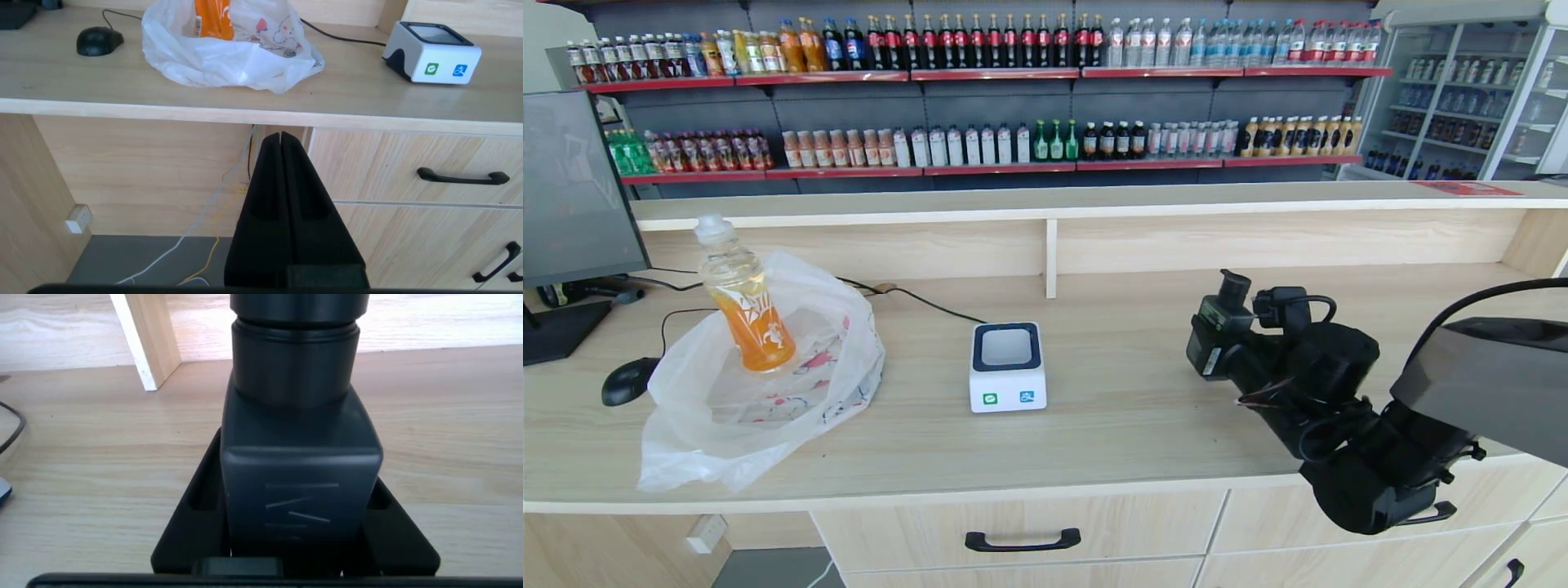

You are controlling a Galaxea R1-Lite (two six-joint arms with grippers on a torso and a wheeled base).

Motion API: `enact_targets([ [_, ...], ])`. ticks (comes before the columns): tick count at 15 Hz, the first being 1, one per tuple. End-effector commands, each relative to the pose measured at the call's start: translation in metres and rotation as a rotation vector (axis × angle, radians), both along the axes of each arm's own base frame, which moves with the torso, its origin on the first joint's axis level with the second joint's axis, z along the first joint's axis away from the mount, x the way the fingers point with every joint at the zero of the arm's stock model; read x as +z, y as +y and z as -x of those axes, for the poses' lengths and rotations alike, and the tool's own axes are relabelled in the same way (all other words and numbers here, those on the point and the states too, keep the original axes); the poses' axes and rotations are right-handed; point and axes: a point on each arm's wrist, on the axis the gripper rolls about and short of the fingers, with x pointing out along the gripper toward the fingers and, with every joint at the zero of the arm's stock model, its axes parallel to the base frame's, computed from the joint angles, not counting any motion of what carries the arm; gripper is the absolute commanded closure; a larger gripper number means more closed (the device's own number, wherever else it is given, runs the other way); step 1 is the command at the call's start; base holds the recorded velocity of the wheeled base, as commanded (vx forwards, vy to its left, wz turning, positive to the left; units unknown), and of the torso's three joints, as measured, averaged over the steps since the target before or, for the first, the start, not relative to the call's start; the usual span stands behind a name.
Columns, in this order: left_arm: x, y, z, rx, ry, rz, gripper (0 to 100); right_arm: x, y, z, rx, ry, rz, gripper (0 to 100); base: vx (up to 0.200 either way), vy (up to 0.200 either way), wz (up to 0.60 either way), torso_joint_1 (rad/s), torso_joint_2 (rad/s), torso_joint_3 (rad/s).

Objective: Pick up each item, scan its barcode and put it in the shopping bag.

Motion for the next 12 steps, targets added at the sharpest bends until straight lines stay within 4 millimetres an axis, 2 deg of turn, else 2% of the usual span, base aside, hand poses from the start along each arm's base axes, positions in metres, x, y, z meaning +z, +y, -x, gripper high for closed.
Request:
enact_targets([
  [1,0.0,0.0,0.0,0.0,-0.001,0.0,100,0.019,-0.006,0.018,0.0,-0.024,-0.006,100,0.0,0.0,0.0,0.0,0.0,0.0],
  [4,0.0,0.0,0.0,0.0,-0.001,0.0,100,0.048,-0.014,0.044,0.002,-0.073,-0.008,100,0.0,0.0,0.0,0.0,0.0,0.0],
  [6,0.0,0.0,0.0,0.0,0.001,0.0,100,0.059,-0.02,0.065,0.005,-0.084,-0.002,100,0.0,0.0,0.0,0.0,0.0,0.0],
  [9,0.0,0.0,0.0,0.0,-0.001,0.0,100,0.059,-0.021,0.097,0.046,-0.057,0.034,100,0.0,0.0,0.0,0.0,0.0,0.0],
  [12,0.0,0.0,0.0,0.0,-0.001,0.0,100,0.067,-0.015,0.113,0.089,-0.082,0.03,100,0.0,0.0,0.0,0.0,0.0,0.0],
])
